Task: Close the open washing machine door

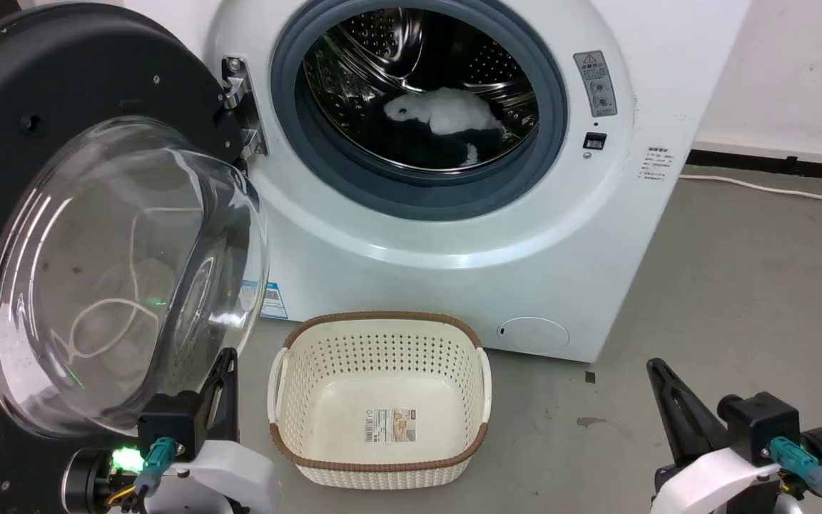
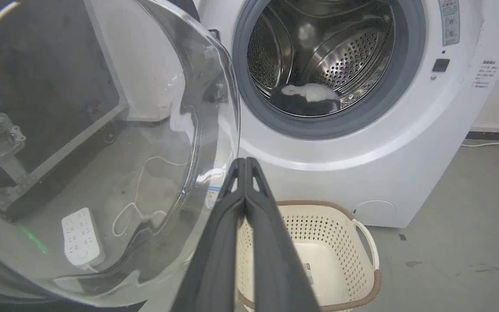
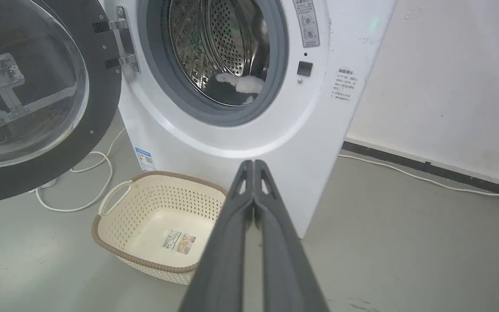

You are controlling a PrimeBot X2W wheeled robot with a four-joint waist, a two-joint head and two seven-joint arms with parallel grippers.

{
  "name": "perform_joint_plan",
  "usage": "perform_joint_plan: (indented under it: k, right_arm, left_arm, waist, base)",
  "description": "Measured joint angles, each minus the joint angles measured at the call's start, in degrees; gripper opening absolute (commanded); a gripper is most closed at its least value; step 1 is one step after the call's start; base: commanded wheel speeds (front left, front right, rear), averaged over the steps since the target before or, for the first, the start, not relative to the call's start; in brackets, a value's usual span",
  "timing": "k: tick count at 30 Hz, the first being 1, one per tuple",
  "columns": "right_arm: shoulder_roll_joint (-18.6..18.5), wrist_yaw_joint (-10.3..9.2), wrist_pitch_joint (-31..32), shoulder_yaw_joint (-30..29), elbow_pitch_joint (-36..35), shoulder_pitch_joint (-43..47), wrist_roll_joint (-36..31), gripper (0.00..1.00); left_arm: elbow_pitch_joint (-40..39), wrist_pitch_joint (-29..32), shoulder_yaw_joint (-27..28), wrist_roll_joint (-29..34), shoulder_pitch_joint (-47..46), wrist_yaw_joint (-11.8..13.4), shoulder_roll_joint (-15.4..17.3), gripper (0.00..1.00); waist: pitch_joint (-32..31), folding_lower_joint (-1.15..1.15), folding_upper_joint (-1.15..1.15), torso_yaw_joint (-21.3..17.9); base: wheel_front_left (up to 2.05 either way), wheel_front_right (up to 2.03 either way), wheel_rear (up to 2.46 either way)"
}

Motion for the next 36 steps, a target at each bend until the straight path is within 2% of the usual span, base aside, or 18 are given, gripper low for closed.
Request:
perform_joint_plan:
  k: [36]
  right_arm:
    - [0.0, 0.0, 0.0, -0.01, 0.0, 0.0, 0.0, 0.0]
  left_arm:
    - [0.0, 0.0, 0.01, 0.0, 0.0, 0.0, 0.0, 0.0]
  waist:
    - [0.0, 0.0, 0.0, 0.0]
  base:
    - [0.0, 0.0, 0.0]
